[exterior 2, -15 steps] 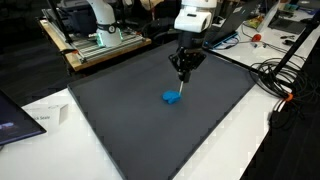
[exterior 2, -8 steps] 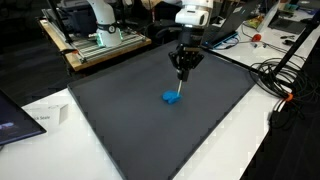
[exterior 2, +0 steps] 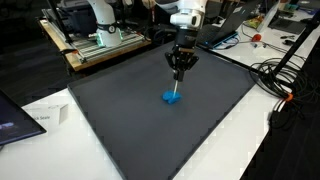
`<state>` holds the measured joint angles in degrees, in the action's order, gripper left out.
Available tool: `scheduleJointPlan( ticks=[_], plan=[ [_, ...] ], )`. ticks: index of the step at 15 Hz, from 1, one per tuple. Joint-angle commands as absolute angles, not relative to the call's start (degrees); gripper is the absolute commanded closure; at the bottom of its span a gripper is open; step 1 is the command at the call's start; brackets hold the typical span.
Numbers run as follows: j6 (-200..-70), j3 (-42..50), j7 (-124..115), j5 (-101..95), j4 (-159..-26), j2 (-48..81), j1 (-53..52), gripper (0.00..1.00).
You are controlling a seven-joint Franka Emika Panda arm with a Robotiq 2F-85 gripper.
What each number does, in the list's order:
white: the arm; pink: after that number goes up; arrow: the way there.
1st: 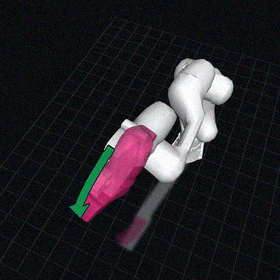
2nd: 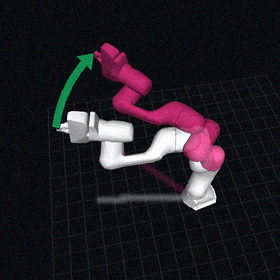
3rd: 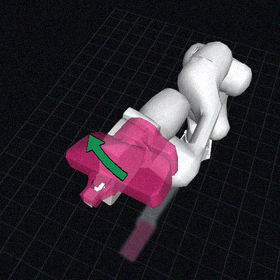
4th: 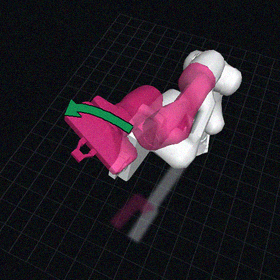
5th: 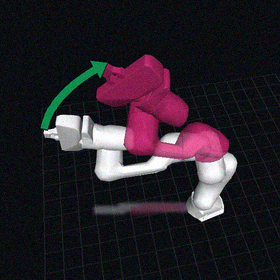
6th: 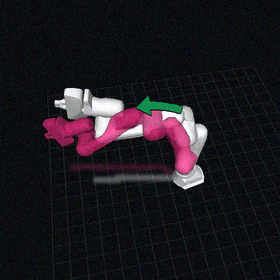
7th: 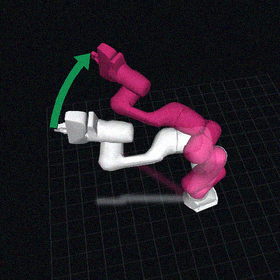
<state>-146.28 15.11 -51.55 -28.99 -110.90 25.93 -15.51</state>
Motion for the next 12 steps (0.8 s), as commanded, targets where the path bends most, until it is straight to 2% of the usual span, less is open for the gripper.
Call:
scheduleJointPlan(
  ticks=[1, 12],
  plan=[
    [-148.68, 17.3, -60.25, -36.11, -115.58, 23.34, -17.96, 0.97],
    [-147.31, 14.32, -88.02, -58.24, -118.74, 24.11, -18.09, 0.97]
  ],
)
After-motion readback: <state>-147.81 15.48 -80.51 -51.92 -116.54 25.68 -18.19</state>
